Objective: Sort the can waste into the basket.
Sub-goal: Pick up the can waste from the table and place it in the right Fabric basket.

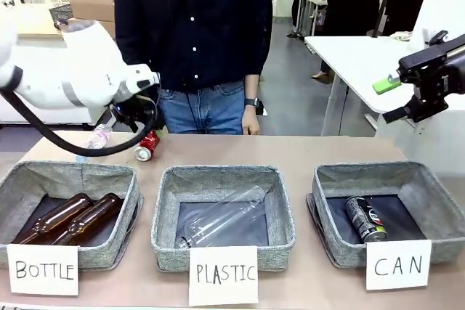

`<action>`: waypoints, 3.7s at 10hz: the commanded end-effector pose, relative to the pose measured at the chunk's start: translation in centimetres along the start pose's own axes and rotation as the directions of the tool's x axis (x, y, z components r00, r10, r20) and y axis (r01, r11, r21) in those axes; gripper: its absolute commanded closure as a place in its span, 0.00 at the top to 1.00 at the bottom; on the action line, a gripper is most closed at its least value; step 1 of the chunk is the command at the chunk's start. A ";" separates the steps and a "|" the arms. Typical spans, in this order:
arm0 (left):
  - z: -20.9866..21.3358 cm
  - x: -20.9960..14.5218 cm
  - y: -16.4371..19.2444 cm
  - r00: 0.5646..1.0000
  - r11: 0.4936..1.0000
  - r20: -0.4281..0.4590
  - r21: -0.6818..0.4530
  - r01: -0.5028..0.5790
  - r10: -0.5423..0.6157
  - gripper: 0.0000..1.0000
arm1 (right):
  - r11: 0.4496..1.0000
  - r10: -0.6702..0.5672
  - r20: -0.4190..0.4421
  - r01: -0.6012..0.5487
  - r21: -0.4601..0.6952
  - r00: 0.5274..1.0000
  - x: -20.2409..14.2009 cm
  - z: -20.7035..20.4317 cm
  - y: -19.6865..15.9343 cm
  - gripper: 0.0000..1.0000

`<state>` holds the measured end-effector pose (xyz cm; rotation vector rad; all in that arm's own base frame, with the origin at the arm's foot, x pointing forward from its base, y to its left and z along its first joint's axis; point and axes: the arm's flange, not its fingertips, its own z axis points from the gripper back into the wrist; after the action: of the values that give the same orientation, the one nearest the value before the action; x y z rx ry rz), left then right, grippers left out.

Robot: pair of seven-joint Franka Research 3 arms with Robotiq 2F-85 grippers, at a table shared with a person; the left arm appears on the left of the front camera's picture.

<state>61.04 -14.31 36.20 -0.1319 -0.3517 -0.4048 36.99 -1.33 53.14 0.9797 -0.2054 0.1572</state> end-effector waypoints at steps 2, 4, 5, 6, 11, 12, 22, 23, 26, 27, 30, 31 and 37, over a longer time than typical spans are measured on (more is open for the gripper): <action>-2.3 0.6 1.4 0.998 0.998 0.006 -0.024 -0.060 0.060 1.00 | 1.000 -0.013 -0.012 0.013 -0.009 1.000 -0.1 0.2 0.2 1.00; -4.3 -0.3 1.3 0.999 0.995 -0.021 -0.092 -0.049 0.048 1.00 | 1.000 -0.013 -0.012 0.013 -0.009 1.000 -0.1 0.2 0.2 1.00; -4.6 -0.6 1.5 0.999 0.994 -0.023 -0.095 -0.045 0.043 1.00 | 1.000 -0.013 -0.012 0.013 -0.009 1.000 -0.1 0.2 0.2 1.00; -4.7 -0.7 1.6 0.999 0.996 -0.021 -0.085 -0.036 0.034 1.00 | 1.000 -0.013 -0.012 0.013 -0.009 1.000 -0.1 0.2 0.2 1.00; -4.7 -1.1 1.1 0.999 1.000 0.036 -0.006 -0.016 0.016 0.80 | 1.000 -0.013 -0.012 0.013 -0.009 1.000 -0.1 0.2 0.2 1.00; -4.8 -1.0 1.0 0.999 1.000 0.037 0.006 -0.018 0.017 0.60 | 1.000 -0.013 -0.012 0.013 -0.009 1.000 -0.1 0.2 0.2 1.00; -3.4 -1.5 1.1 0.999 0.999 0.005 0.021 -0.035 0.035 0.00 | 1.000 -0.013 -0.012 0.013 -0.009 1.000 -0.1 0.2 0.2 1.00; -2.5 -1.5 1.0 1.000 1.000 0.001 -0.004 -0.030 0.030 0.07 | 1.000 -0.013 -0.012 0.013 -0.009 1.000 -0.1 0.2 0.2 1.00; 4.8 -1.7 0.5 0.998 0.993 0.066 -0.116 -0.010 0.018 0.07 | 1.000 -0.013 -0.012 0.013 -0.009 1.000 -0.1 0.2 0.2 1.00; 6.8 -2.2 0.4 0.997 0.987 0.075 -0.158 -0.001 0.013 0.07 | 1.000 -0.013 -0.012 0.013 -0.009 1.000 -0.1 0.2 0.2 1.00; 18.3 -8.1 -1.6 0.987 0.896 0.117 -0.419 0.150 -0.110 0.07 | 1.000 -0.013 -0.012 0.013 -0.009 1.000 -0.1 0.2 0.2 1.00; 23.1 -11.4 -2.0 0.969 0.822 0.185 -0.518 0.239 -0.166 0.07 | 1.000 -0.013 -0.012 0.013 -0.009 1.000 -0.1 0.2 0.2 1.00; 32.1 -21.1 -4.3 0.869 0.633 0.394 -0.599 0.491 -0.301 0.07 | 1.000 -0.013 -0.012 0.013 -0.009 1.000 -0.1 0.2 0.2 1.00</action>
<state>28.21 -2.31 58.52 -0.8925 -0.5220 -0.9877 37.00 -1.37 53.18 0.9796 -0.2058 0.1568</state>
